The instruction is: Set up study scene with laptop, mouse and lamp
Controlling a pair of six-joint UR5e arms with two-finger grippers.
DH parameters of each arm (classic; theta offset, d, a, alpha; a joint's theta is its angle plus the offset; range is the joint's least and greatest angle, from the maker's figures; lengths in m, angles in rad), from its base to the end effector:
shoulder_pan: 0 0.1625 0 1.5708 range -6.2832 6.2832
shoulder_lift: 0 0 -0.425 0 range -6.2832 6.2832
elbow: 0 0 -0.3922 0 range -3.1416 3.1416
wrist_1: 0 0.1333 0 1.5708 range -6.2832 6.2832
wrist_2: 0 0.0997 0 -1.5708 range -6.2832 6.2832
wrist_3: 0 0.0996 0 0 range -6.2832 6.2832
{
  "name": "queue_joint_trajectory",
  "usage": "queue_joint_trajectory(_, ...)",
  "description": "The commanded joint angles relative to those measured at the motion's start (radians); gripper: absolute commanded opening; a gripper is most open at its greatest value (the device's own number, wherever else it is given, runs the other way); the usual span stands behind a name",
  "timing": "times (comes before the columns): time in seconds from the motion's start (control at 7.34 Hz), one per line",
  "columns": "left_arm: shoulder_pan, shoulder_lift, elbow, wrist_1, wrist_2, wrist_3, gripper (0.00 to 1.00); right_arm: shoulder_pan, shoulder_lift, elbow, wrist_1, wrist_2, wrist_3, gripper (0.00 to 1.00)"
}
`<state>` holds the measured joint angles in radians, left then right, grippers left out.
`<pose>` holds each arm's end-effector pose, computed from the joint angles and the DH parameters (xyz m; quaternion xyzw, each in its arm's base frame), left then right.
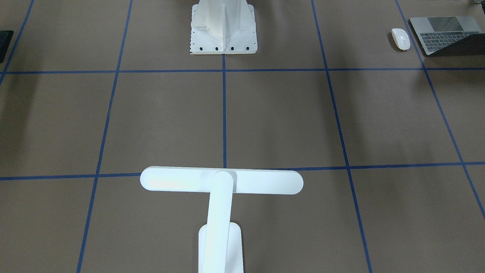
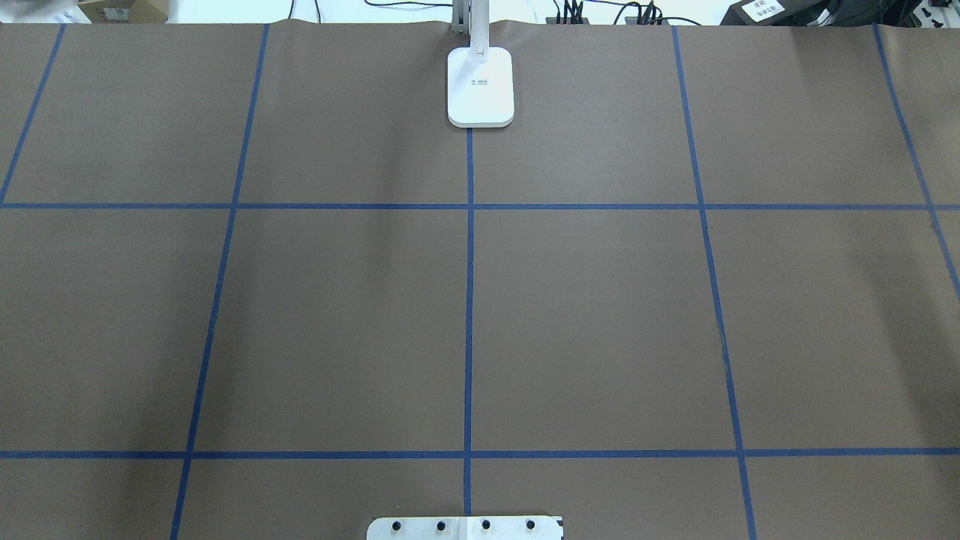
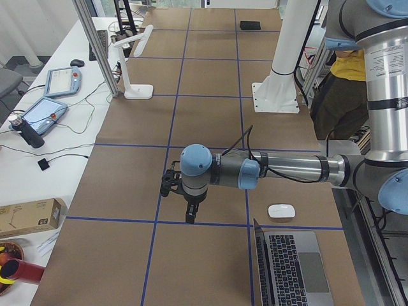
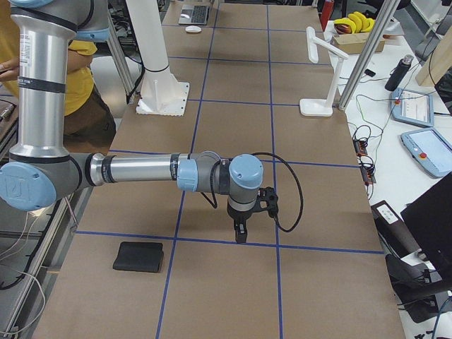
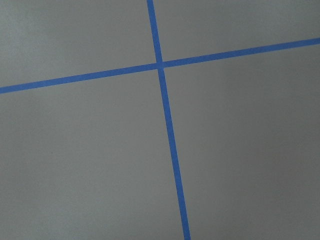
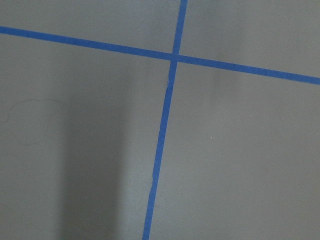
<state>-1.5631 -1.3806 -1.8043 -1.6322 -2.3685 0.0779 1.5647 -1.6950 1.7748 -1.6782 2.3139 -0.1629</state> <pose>-0.0588 -0.4184 0.6216 0.0618 0.3859 0.0597 0.9185 0.0633 -0.4363 0.6290 0.0156 -0.3629 -0.0736 0.9288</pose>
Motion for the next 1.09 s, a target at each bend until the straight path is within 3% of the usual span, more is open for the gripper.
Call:
queue_joint_trajectory(0.0, 0.000, 0.000, 0.003, -0.003, 0.003, 0.000, 1.00, 0.000, 0.000, 0.000, 0.000, -0.001, 0.000, 1.00)
queue_joint_trajectory(0.95, -0.009, -0.023, 0.002, 0.000, 0.006, 0.000, 1.00, 0.000, 0.000, 0.000, 0.000, -0.001, -0.001, 1.00)
